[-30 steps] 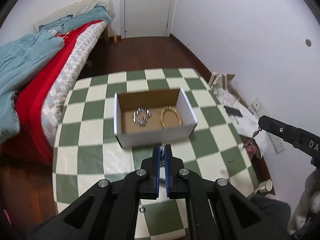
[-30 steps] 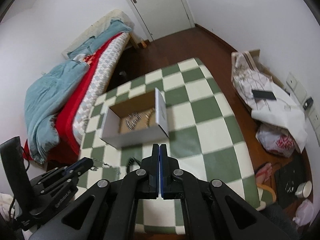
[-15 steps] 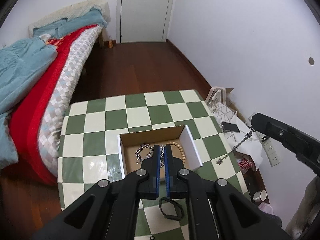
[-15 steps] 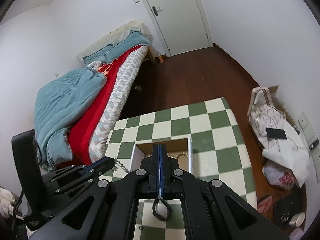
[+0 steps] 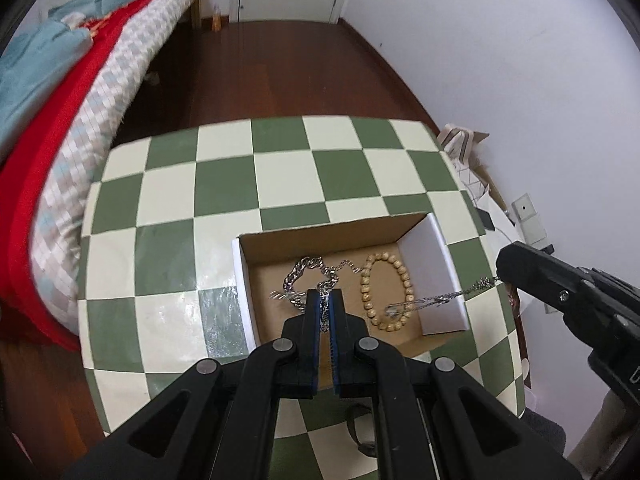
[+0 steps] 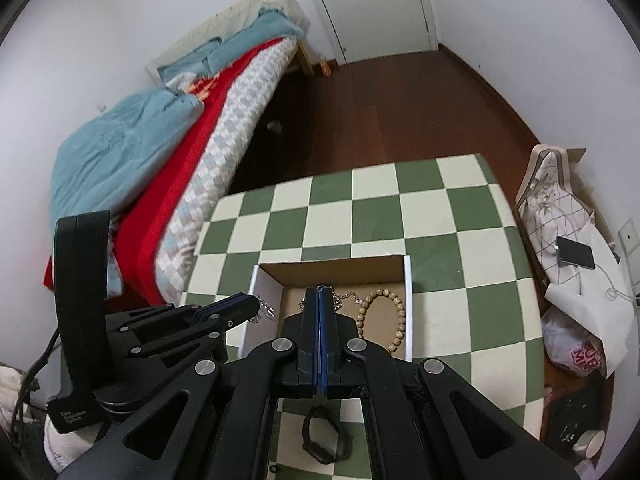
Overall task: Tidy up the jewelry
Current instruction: 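Carry both silver chains into the white box and open both grippers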
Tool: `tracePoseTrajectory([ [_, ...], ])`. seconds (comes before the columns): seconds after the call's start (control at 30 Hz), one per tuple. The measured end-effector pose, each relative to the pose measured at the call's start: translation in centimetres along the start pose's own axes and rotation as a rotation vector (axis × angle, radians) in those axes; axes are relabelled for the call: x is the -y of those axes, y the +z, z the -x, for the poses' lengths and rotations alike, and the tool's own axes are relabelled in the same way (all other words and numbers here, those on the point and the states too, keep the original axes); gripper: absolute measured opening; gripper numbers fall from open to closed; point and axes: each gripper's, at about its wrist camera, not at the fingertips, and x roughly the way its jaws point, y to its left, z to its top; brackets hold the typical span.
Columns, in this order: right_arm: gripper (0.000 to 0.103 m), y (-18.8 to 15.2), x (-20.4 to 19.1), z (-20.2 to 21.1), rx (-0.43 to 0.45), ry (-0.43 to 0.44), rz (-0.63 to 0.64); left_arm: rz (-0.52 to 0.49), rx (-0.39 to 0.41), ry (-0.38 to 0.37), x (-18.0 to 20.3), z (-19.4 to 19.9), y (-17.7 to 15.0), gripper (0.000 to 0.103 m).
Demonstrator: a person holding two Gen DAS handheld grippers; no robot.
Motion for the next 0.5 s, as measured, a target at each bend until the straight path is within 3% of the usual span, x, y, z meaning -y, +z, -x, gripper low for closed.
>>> tracePoseTrajectory([
  [0.27,0.000,0.8,0.5,-3.6,-0.056,-0.041,0.022,0.017,-0.052,0.004,-1.1,-1.8,-0.2,0.002],
  [0.4,0.000,1.1,1.1,-4.8,-0.087,-0.053,0.014,0.048,-0.110,0.036,-1.8,-2.7,0.1,0.006],
  [0.5,0.001,1.2,1.6,-6.1,-0.138,-0.064,-0.004,0.072,-0.097,0.065,-2.2,-2.4,0.2,0.007],
])
